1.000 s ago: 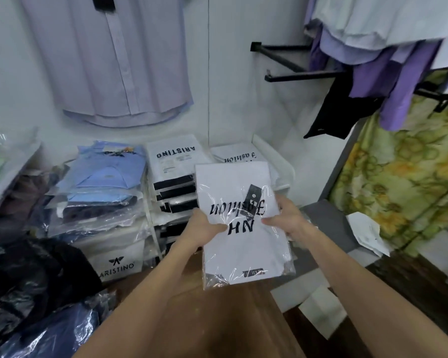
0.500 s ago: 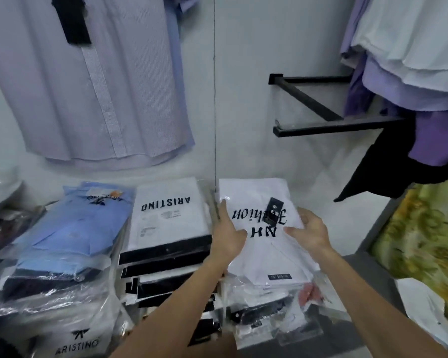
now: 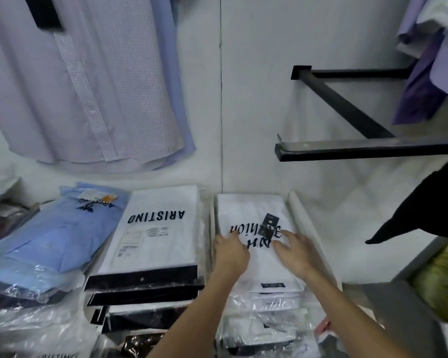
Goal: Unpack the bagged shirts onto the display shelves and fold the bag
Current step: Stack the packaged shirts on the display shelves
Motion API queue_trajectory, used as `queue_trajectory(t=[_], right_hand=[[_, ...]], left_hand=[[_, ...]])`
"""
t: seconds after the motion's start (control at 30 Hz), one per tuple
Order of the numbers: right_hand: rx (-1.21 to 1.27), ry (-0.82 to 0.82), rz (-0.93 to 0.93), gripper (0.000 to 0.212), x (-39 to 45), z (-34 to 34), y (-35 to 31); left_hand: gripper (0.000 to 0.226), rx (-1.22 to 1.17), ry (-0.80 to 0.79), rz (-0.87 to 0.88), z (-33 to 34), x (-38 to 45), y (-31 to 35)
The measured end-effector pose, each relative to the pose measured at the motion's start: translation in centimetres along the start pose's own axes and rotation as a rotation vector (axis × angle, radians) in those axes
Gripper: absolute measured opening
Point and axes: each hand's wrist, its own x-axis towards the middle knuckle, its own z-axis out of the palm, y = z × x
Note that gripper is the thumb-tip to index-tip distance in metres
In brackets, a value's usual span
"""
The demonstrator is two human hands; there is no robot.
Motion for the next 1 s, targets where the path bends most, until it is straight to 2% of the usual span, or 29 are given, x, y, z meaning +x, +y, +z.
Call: queue_trajectory(t=[0.13, 0.2, 0.33, 0.43, 0.5, 0.6, 0.73, 1.0], right_hand=[[-0.039, -0.036, 0.026, 0.056, -0.1, 0.4, 0.0], [-0.086, -0.048, 0.038, 0.057, -0.2, 0.0, -0.2], [-0.178, 0.023, 0.023, 0.056, -0.6, -0.6, -1.3], [-0.084, 0.152, -0.103, 0.044, -2.0, -0.3, -3.4], [0.078, 0.231, -0.196, 0.035, -3.5, 0.5, -5.5], [0.335, 0.264, -0.292, 0.031, -6.6, 2.6, -9.5], [0.573, 0.228, -0.3, 0.026, -12.0, 7.6, -14.4], [0.577, 0.052, -0.231, 0.029, -25.2, 20.9, -20.6]], left_hand=[[0.044, 0.113, -0.024, -0.002, 0.6, -0.5, 0.4], [0.04, 0.131, 0.032, 0.023, 0.5, -0.6, 0.1], [0.04, 0.217, 0.172, 0.227, -0.9, -1.6, -0.4], [0.039, 0.111, 0.172, 0.308, -2.9, -3.0, -1.2], [0.038, -0.027, 0.202, 0.373, -4.5, -4.3, -1.8], [0.039, -0.267, 0.28, 0.479, -7.5, -7.2, -3.7], [0.034, -0.39, 0.368, 0.53, -11.0, -10.8, -8.8], [0.029, -0.418, 0.301, 0.379, -15.9, -19.5, -25.5]])
